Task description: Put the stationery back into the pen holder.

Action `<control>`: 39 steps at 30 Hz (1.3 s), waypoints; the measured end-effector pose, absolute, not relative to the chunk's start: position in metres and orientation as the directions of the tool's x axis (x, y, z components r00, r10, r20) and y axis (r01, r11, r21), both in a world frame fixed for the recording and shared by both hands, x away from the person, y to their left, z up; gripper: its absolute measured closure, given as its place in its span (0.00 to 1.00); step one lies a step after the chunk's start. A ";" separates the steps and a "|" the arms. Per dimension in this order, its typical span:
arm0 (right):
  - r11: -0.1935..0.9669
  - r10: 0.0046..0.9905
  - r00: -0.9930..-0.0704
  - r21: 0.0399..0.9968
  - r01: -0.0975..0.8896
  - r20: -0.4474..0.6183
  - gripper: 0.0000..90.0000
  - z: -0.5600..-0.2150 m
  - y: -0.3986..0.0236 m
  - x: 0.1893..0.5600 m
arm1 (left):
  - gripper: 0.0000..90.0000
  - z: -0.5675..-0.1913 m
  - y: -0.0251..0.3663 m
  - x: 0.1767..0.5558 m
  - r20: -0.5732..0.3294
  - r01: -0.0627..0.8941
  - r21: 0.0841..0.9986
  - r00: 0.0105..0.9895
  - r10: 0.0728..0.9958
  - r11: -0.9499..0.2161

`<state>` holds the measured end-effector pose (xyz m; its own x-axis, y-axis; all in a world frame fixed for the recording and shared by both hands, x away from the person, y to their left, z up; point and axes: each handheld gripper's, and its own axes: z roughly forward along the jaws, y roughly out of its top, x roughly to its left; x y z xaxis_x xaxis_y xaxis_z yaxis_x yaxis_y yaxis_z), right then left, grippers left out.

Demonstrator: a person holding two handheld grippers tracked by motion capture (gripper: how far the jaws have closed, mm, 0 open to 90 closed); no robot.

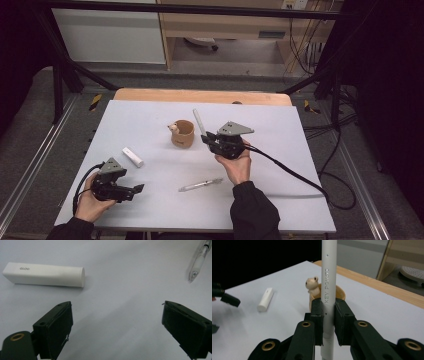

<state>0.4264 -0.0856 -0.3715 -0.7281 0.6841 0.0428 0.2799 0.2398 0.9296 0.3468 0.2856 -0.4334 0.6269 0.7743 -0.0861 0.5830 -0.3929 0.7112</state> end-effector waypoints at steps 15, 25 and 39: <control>0.070 0.717 -0.675 0.946 0.317 0.173 0.87 -0.367 -0.054 0.462 | 0.11 -0.434 0.290 0.348 -0.093 0.584 0.715 0.624 0.776 -0.384; 0.030 0.729 -0.654 0.945 0.325 0.202 0.87 -0.373 -0.039 0.484 | 0.11 -0.435 0.289 0.348 -0.100 0.589 0.711 0.625 0.774 -0.384; 0.016 0.729 -0.648 0.941 0.337 0.220 0.87 -0.388 -0.025 0.504 | 0.11 -0.436 0.290 0.349 -0.103 0.592 0.709 0.625 0.774 -0.384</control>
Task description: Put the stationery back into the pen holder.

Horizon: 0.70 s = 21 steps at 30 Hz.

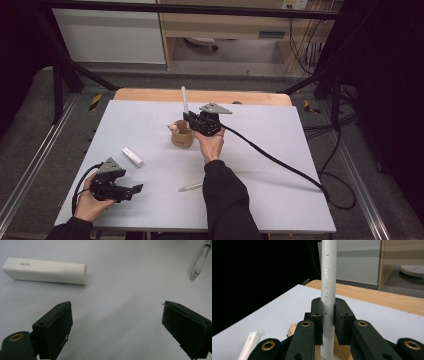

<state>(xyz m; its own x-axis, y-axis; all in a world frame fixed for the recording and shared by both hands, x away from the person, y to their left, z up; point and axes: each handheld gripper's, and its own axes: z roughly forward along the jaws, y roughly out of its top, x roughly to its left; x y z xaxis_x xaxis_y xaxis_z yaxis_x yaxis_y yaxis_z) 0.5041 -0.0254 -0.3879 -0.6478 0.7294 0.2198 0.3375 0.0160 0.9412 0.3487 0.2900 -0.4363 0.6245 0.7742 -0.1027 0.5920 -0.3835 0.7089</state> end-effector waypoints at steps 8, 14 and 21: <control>0.035 0.728 -0.650 0.935 0.354 0.219 0.87 -0.405 -0.020 0.510 | 0.11 -0.437 0.290 0.349 -0.105 0.594 0.707 0.625 0.773 -0.385; 0.053 0.728 -0.650 0.927 0.370 0.218 0.87 -0.415 -0.017 0.511 | 0.11 -0.437 0.290 0.349 -0.103 0.594 0.705 0.627 0.772 -0.388; 0.070 0.727 -0.652 0.920 0.385 0.217 0.87 -0.426 -0.012 0.510 | 0.11 -0.437 0.290 0.349 -0.104 0.593 0.706 0.627 0.772 -0.387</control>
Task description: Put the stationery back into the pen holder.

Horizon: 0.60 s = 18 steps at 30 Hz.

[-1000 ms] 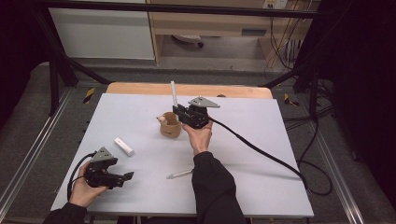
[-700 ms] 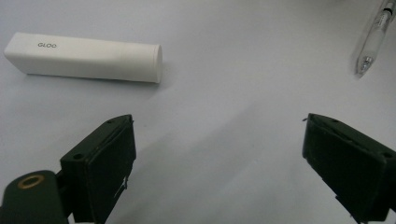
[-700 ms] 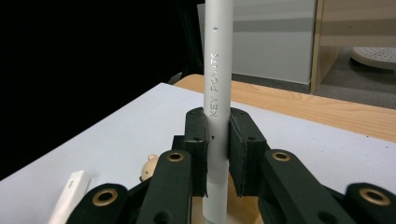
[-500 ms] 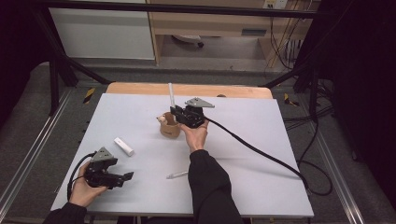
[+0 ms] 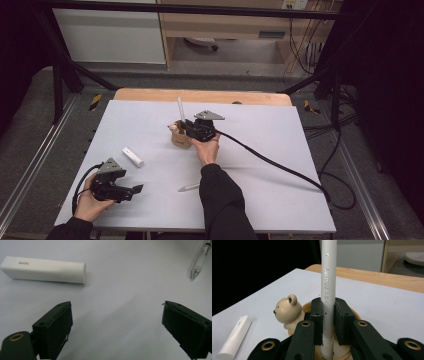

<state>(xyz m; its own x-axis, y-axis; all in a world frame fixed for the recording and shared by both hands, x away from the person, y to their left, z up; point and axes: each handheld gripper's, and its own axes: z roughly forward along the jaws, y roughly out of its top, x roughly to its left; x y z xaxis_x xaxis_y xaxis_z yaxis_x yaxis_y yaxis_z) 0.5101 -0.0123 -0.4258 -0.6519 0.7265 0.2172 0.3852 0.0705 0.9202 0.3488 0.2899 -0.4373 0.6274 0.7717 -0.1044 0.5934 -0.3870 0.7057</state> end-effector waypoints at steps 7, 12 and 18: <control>0.090 0.729 -0.654 0.920 0.382 0.201 0.87 -0.432 -0.010 0.509 | 0.11 -0.437 0.290 0.349 -0.104 0.593 0.705 0.628 0.771 -0.388; 0.095 0.730 -0.654 0.919 0.384 0.198 0.87 -0.431 -0.010 0.508 | 0.11 -0.437 0.290 0.349 -0.104 0.593 0.706 0.628 0.771 -0.387; 0.119 0.736 -0.655 0.919 0.375 0.173 0.76 -0.424 -0.013 0.506 | 0.11 -0.437 0.290 0.349 -0.103 0.593 0.704 0.630 0.770 -0.391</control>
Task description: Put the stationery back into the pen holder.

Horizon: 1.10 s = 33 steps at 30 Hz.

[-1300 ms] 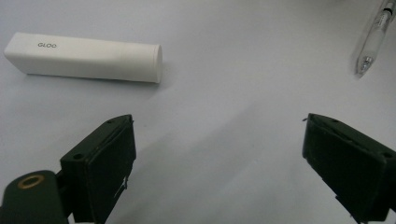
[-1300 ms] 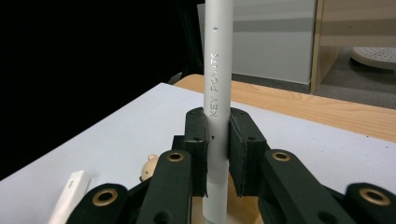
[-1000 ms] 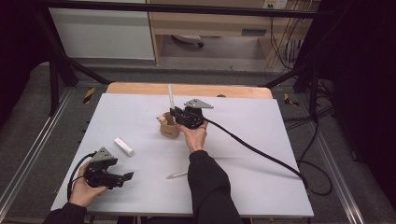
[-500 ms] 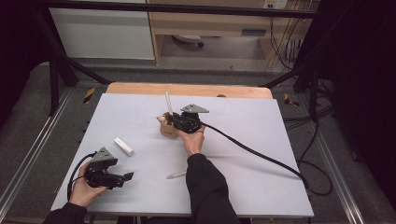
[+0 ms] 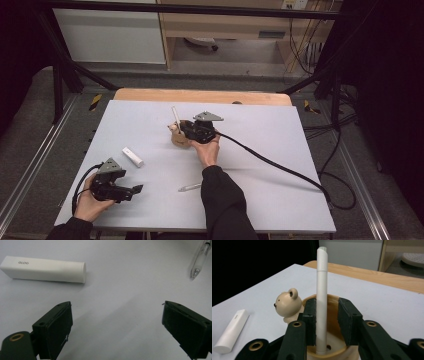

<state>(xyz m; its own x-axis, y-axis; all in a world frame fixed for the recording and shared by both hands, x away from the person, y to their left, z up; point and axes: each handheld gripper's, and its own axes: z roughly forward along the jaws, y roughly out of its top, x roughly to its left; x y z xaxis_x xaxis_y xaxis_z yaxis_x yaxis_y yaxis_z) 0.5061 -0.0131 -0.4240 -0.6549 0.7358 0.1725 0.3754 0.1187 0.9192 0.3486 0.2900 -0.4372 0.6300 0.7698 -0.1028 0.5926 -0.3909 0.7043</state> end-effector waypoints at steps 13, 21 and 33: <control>0.205 0.725 -0.682 0.916 0.344 0.094 0.39 -0.377 -0.036 0.484 | 0.09 -0.437 0.289 0.349 -0.100 0.592 0.702 0.633 0.767 -0.397; 0.270 0.693 -0.713 0.878 0.395 0.108 0.17 -0.368 -0.060 0.464 | 0.06 -0.437 0.286 0.348 -0.102 0.593 0.692 0.644 0.758 -0.411; 0.311 0.675 -0.721 0.826 0.470 0.156 0.01 -0.379 -0.104 0.440 | 0.05 -0.438 0.276 0.349 -0.097 0.601 0.675 0.647 0.756 -0.428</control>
<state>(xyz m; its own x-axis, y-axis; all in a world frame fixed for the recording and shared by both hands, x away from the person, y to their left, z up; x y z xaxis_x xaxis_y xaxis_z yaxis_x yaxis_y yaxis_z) 0.4405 -0.1038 -0.3791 -0.7206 0.6755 0.1563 0.4703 0.3106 0.8261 0.3486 0.2756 -0.4379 0.6474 0.7559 -0.0974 0.6014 -0.4281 0.6746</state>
